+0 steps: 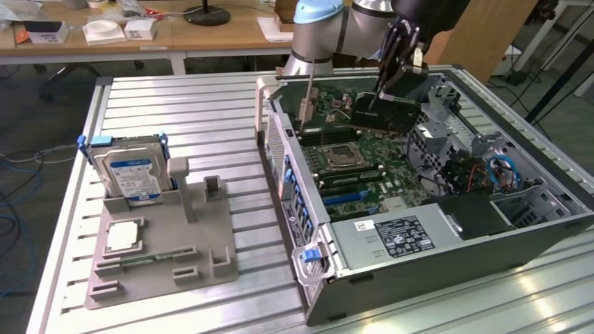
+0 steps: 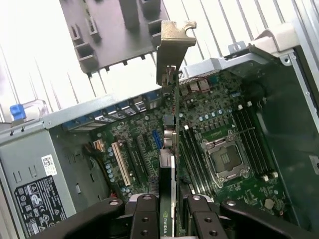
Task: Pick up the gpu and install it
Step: 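Insert the gpu into the slot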
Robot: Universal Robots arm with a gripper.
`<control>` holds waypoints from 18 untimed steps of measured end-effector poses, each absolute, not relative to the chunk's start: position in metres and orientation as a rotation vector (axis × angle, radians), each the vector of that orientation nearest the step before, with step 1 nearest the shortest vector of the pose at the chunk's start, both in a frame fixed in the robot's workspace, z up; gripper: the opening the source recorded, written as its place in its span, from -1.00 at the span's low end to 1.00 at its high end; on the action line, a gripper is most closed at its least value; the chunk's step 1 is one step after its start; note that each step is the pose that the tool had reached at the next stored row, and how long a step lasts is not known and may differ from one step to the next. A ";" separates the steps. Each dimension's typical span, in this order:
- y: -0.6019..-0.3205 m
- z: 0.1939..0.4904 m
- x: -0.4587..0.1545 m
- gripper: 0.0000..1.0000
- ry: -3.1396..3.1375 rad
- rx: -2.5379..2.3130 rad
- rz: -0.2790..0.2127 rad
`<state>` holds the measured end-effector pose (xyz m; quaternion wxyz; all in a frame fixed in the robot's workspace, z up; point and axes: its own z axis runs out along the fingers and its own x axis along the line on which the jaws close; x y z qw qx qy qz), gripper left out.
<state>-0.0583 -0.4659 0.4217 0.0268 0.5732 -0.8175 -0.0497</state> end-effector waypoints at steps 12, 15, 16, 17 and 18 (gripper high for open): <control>-0.466 0.422 -0.058 -0.47 -2.310 2.028 -0.143; -0.466 0.422 -0.058 -0.47 -2.254 2.087 -0.140; -0.466 0.422 -0.058 -0.47 -2.235 2.106 -0.140; -0.466 0.422 -0.058 -0.47 -2.217 2.124 -0.139; -0.466 0.422 -0.058 -0.47 -2.205 2.135 -0.138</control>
